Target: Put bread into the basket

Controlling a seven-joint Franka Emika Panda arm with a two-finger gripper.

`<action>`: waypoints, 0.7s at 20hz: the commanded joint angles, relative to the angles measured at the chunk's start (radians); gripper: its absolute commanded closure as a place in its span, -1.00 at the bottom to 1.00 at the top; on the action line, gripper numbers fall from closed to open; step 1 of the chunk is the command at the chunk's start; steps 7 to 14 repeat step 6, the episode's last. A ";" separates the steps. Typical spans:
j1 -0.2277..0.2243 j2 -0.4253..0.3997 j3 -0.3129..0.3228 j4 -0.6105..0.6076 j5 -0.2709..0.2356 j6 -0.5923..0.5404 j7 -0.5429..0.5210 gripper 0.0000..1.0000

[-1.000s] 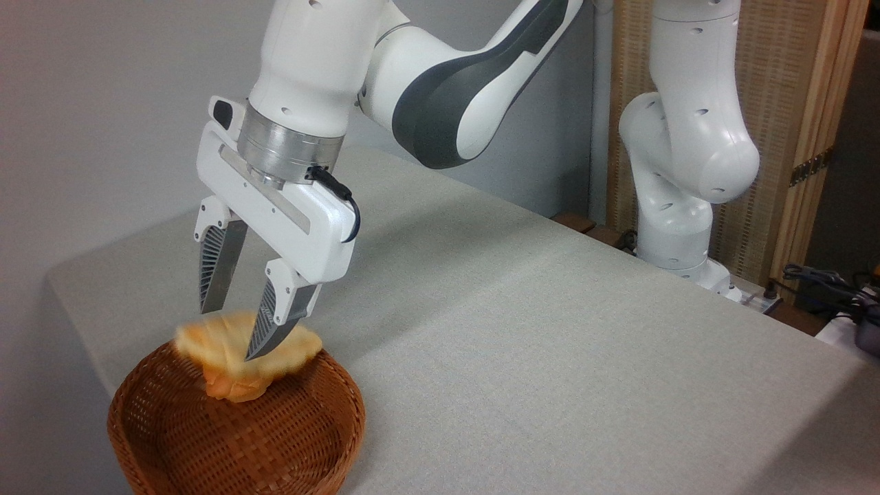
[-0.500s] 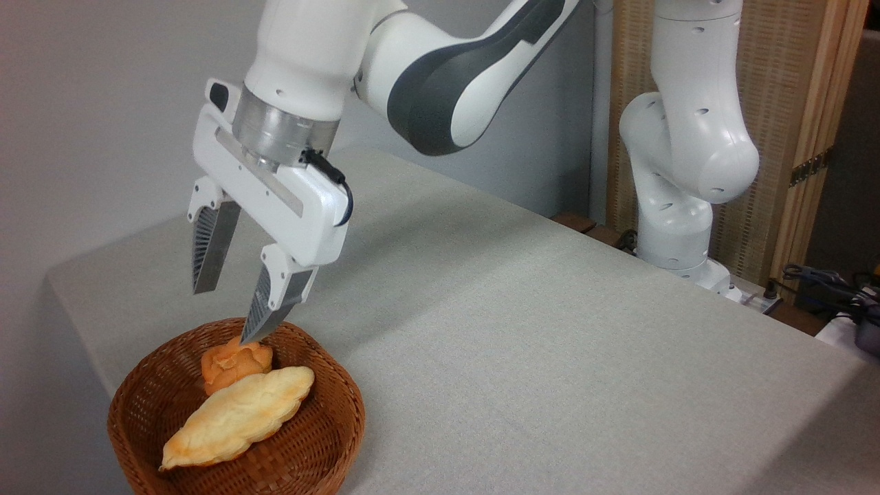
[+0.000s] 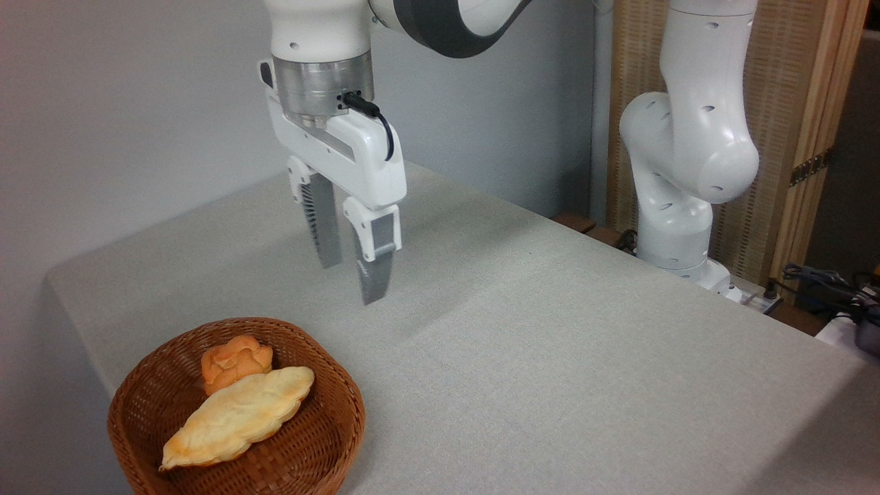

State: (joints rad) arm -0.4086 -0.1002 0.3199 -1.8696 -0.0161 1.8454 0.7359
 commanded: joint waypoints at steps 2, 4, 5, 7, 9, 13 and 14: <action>-0.010 0.008 -0.021 0.014 0.082 -0.066 -0.016 -1.00; -0.009 0.008 -0.018 0.015 0.082 -0.064 -0.027 -1.00; -0.009 0.010 -0.015 0.020 0.071 -0.057 -0.032 -1.00; -0.009 0.014 -0.013 0.029 0.070 -0.054 -0.032 -1.00; -0.009 0.014 -0.013 0.029 0.070 -0.054 -0.032 -1.00; -0.009 0.014 -0.013 0.029 0.070 -0.054 -0.032 -1.00; -0.009 0.014 -0.013 0.029 0.070 -0.054 -0.032 -1.00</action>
